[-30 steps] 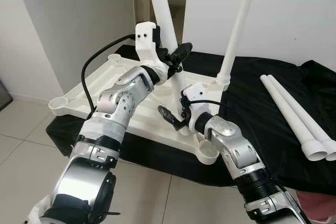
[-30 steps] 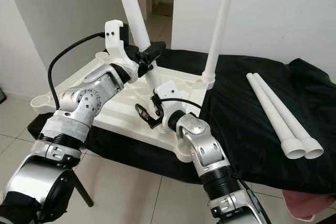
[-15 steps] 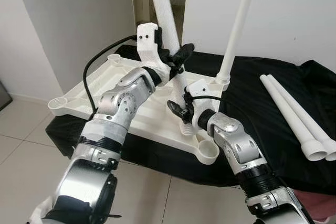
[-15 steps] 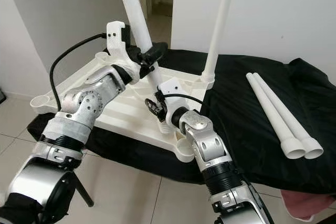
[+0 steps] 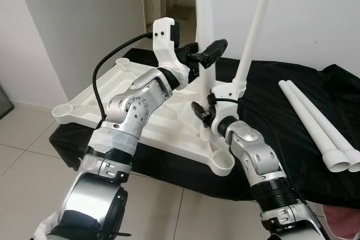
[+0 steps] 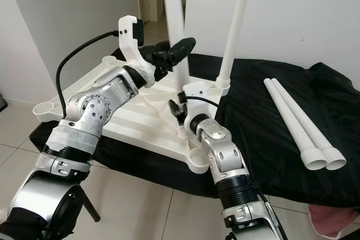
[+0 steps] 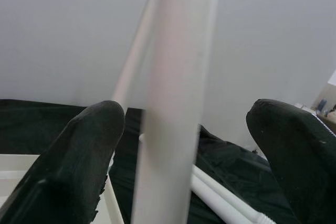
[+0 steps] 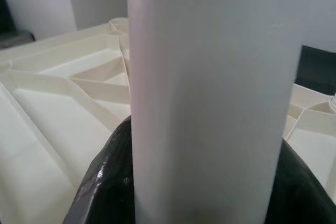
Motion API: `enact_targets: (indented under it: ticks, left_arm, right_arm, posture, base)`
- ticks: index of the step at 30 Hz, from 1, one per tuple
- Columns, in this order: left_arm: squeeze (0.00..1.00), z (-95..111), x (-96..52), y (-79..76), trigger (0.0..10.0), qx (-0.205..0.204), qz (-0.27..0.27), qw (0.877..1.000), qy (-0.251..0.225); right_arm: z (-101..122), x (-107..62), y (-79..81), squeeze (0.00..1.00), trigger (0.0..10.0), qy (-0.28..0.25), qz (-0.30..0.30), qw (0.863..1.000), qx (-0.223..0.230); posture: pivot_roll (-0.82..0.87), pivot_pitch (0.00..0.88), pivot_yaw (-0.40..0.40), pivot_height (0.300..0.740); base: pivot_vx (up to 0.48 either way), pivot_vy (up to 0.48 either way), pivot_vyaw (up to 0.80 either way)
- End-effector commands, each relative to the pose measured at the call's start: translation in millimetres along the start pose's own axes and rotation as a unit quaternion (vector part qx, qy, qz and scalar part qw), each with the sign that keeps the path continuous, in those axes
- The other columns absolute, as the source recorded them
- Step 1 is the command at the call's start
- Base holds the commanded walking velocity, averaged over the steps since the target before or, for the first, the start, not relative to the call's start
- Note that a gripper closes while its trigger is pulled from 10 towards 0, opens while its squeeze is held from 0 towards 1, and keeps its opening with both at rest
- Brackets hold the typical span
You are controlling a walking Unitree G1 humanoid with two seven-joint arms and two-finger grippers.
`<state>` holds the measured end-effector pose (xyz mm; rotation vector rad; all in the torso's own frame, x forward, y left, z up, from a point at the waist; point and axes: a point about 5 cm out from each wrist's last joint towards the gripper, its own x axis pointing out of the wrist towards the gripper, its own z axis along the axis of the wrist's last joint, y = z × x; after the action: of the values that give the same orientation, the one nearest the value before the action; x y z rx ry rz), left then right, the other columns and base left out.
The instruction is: Building children table
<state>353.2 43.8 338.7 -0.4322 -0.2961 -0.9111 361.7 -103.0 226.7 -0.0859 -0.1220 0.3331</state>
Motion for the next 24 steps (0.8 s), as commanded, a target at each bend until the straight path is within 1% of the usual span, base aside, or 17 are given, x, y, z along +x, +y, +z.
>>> enact_targets:
  ticks: [1, 2, 3, 4, 5, 6, 8, 9, 10, 11, 12, 15, 17, 18, 21, 22, 24]
  left_arm:
    - [0.00, 2.3, -6.9, -1.8, 10.0, 0.003, -0.061, 0.998, -0.009]
    - [0.00, 2.3, -6.9, -1.8, 10.0, 0.003, -0.061, 0.998, -0.009]
    - [0.00, 1.8, -10.0, 3.4, 10.0, 0.005, -0.041, 0.999, -0.010]
    - [0.00, 1.8, -10.0, 3.4, 10.0, 0.005, -0.041, 0.999, -0.010]
    - [0.00, -0.5, -13.7, 9.3, 10.0, 0.010, -0.016, 1.000, -0.006]
    - [0.00, -0.5, -13.7, 9.3, 10.0, 0.010, -0.016, 1.000, -0.006]
    - [0.00, -8.8, -23.0, 18.9, 10.0, 0.028, 0.028, 0.999, 0.009]
    - [0.00, -8.8, -23.0, 18.9, 10.0, 0.028, 0.028, 0.999, 0.009]
    - [0.00, -12.3, -27.2, 22.3, 10.0, 0.041, 0.044, 0.998, 0.014]
    - [0.00, -12.3, -27.2, 22.3, 10.0, 0.041, 0.044, 0.998, 0.014]
    - [0.00, -16.7, -31.8, 25.6, 10.0, 0.049, 0.056, 0.997, 0.028]
    - [0.00, -20.2, -36.8, 28.9, 10.0, 0.050, 0.066, 0.996, 0.033]
    - [0.00, -30.9, -48.7, 35.2, 10.0, 0.050, 0.086, 0.994, 0.047]
    - [0.00, -30.9, -48.7, 35.2, 10.0, 0.050, 0.086, 0.994, 0.047]
    - [0.00, -42.5, -59.3, 38.5, 10.0, 0.058, 0.096, 0.992, 0.056]
    - [0.00, -42.5, -59.3, 38.5, 10.0, 0.058, 0.096, 0.992, 0.056]
    - [0.00, -51.6, -65.4, 37.9, 10.0, 0.067, 0.095, 0.991, 0.069]
  right_arm:
    - [-0.7, -4.5, -10.3, 0.00, 10.0, -0.013, -0.033, 0.999, 0.019]
    - [-0.7, -4.5, -10.3, 0.00, 10.0, -0.013, -0.033, 0.999, 0.019]
    - [-0.7, -7.5, -15.8, 0.00, 10.0, -0.023, -0.055, 0.998, 0.027]
    - [-0.7, -7.5, -15.8, 0.00, 10.0, -0.023, -0.055, 0.998, 0.027]
    - [-1.3, -10.5, -19.6, 0.00, 10.0, -0.028, -0.068, 0.997, 0.034]
    - [-1.3, -10.5, -19.6, 0.00, 10.0, -0.028, -0.068, 0.997, 0.034]
    - [-3.1, -16.8, -26.1, 0.00, 10.0, -0.034, -0.092, 0.994, 0.051]
    - [-3.1, -16.8, -26.1, 0.00, 10.0, -0.034, -0.092, 0.994, 0.051]
    - [-3.8, -19.8, -28.5, 0.00, 10.0, -0.037, -0.100, 0.993, 0.059]
    - [-3.8, -19.8, -28.5, 0.00, 10.0, -0.037, -0.100, 0.993, 0.059]
    - [-3.8, -23.0, -29.4, 0.00, 10.0, -0.045, -0.104, 0.992, 0.063]
    - [-3.1, -26.0, -29.4, 0.00, 10.0, -0.055, -0.108, 0.991, 0.064]
    - [-1.7, -33.0, -26.6, 0.00, 10.0, -0.079, -0.107, 0.989, 0.061]
    - [-1.7, -33.0, -26.6, 0.00, 10.0, -0.079, -0.107, 0.989, 0.061]
    - [-1.5, -38.2, -23.4, 0.00, 10.0, -0.097, -0.108, 0.988, 0.055]
    - [-1.5, -38.2, -23.4, 0.00, 10.0, -0.097, -0.108, 0.988, 0.055]
    - [-1.2, -41.2, -21.9, 0.00, 10.0, -0.105, -0.105, 0.987, 0.059]
  posture:
    - [0.04, 0.052, 0.013, 0.740]
    - [0.04, 0.052, 0.013, 0.740]
    - [0.04, 0.053, 0.015, 0.740]
    - [0.04, 0.053, 0.015, 0.740]
    - [0.03, 0.058, 0.015, 0.740]
    - [0.03, 0.058, 0.015, 0.740]
    - [0.03, 0.063, 0.016, 0.740]
    - [0.03, 0.063, 0.016, 0.740]
    - [0.03, 0.070, 0.016, 0.740]
    - [0.03, 0.070, 0.016, 0.740]
    - [0.03, 0.073, 0.019, 0.740]
    - [0.03, 0.079, 0.025, 0.740]
    - [0.02, 0.082, 0.031, 0.740]
    - [0.02, 0.082, 0.031, 0.740]
    - [0.02, 0.087, 0.035, 0.740]
    - [0.02, 0.087, 0.035, 0.740]
    - [0.03, 0.090, 0.036, 0.740]
  base:
    - [0.000, 0.000, 0.00]
    - [0.000, 0.000, 0.00]
    - [0.000, 0.000, 0.00]
    - [0.000, 0.000, 0.00]
    - [0.000, 0.000, 0.00]
    - [0.000, 0.000, 0.00]
    - [0.000, 0.000, 0.00]
    - [0.000, 0.000, 0.00]
    - [0.000, 0.000, 0.00]
    - [0.000, 0.000, 0.00]
    - [0.000, 0.000, 0.00]
    - [0.000, 0.000, 0.00]
    - [0.000, 0.000, 0.00]
    - [0.000, 0.000, 0.00]
    - [0.000, 0.000, 0.00]
    - [0.000, 0.000, 0.00]
    - [0.000, 0.000, 0.00]
